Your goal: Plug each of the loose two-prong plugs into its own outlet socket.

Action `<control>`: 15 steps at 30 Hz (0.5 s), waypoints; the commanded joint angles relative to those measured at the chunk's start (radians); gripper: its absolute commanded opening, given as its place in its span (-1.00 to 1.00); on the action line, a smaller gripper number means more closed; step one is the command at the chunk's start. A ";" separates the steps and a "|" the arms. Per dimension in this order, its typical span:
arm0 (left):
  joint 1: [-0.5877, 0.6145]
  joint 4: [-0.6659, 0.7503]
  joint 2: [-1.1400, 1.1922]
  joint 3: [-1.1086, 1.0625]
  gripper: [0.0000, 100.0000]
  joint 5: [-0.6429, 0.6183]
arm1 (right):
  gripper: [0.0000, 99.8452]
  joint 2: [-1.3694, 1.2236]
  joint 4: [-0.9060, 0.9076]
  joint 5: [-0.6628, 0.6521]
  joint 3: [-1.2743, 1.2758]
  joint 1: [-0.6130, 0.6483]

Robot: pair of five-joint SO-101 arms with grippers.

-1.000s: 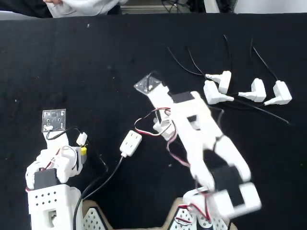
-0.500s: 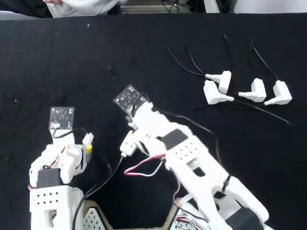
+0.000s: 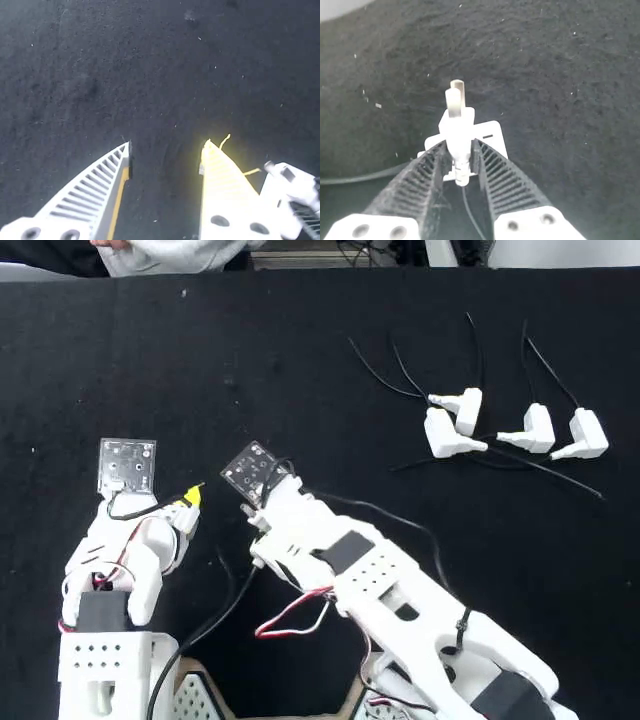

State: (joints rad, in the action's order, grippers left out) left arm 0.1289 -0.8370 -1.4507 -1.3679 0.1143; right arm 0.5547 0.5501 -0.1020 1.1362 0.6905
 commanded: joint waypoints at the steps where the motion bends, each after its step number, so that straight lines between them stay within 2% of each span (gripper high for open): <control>1: -0.021 0.063 -0.002 0.056 -0.53 -0.091 | -0.98 0.054 -0.066 0.031 0.012 0.014; 5: -0.051 0.094 -0.002 0.041 -0.53 -0.114 | -0.98 0.124 -0.075 0.034 0.050 0.017; 12: -0.182 0.092 -0.002 0.047 -0.54 -0.117 | -0.98 0.246 -0.075 0.034 0.117 0.017; 15: -0.189 0.094 -0.002 0.047 -0.54 -0.164 | -0.98 0.249 -0.107 0.034 0.137 0.017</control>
State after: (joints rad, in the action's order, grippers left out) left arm -0.0368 -0.7618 -1.4507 -1.3679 0.0084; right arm 0.7679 0.4933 -0.0775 1.2697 0.6905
